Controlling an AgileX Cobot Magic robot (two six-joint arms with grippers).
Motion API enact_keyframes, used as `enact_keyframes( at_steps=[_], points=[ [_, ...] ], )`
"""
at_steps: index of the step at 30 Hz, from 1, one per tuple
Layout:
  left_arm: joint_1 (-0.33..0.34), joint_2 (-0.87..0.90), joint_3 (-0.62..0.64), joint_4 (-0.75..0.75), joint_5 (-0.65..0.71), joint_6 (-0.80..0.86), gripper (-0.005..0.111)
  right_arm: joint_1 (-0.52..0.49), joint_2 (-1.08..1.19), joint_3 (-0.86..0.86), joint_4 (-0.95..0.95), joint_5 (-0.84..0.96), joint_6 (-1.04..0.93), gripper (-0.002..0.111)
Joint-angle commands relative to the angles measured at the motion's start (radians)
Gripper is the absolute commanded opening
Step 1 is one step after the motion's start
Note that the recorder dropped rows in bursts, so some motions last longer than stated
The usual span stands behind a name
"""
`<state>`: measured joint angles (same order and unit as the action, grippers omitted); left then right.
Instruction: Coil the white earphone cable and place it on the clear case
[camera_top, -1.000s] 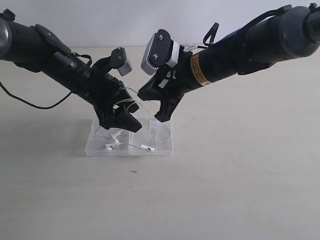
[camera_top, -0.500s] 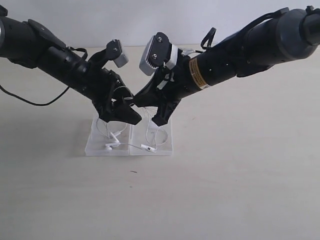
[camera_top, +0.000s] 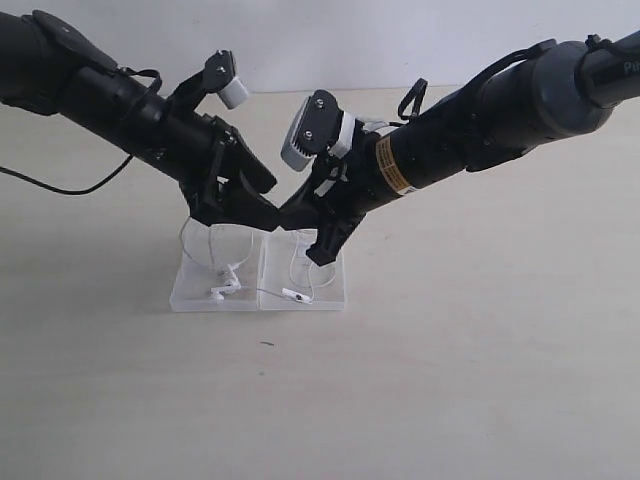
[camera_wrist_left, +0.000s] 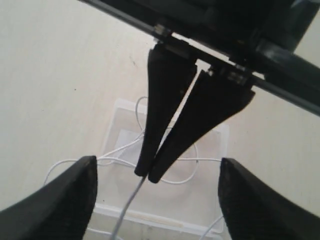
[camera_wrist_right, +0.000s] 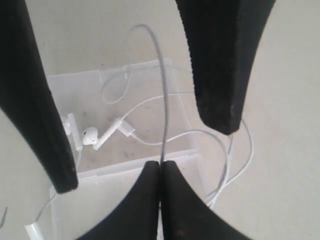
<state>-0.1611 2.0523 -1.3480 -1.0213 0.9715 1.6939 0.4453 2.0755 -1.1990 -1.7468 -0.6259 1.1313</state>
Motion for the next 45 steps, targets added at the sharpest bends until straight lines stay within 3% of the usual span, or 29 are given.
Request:
enact_keyframes(
  at_steps=[1,22,35,38,42,45],
  points=[
    [0.001,-0.018,-0.007,-0.015,0.014,-0.02,0.066,0.0,-0.003,-0.005,0.002,-0.012,0.028,0.0],
    [0.005,-0.085,-0.007,-0.003,-0.033,-0.162,0.066,0.0,-0.003,0.024,0.002,-0.053,0.128,0.0],
    [0.075,-0.125,-0.007,-0.018,-0.035,-0.293,0.066,0.0,-0.003,0.066,0.002,-0.013,0.128,0.001],
    [0.075,-0.125,-0.007,-0.018,-0.035,-0.293,0.066,0.0,-0.003,0.066,0.002,-0.017,0.128,0.014],
    [0.075,-0.125,-0.007,-0.015,-0.035,-0.293,0.066,0.0,-0.005,0.066,0.002,-0.015,0.128,0.042],
    [0.075,-0.125,-0.007,-0.015,-0.035,-0.293,0.066,0.0,-0.005,0.066,0.002,-0.026,0.132,0.045]
  ],
)
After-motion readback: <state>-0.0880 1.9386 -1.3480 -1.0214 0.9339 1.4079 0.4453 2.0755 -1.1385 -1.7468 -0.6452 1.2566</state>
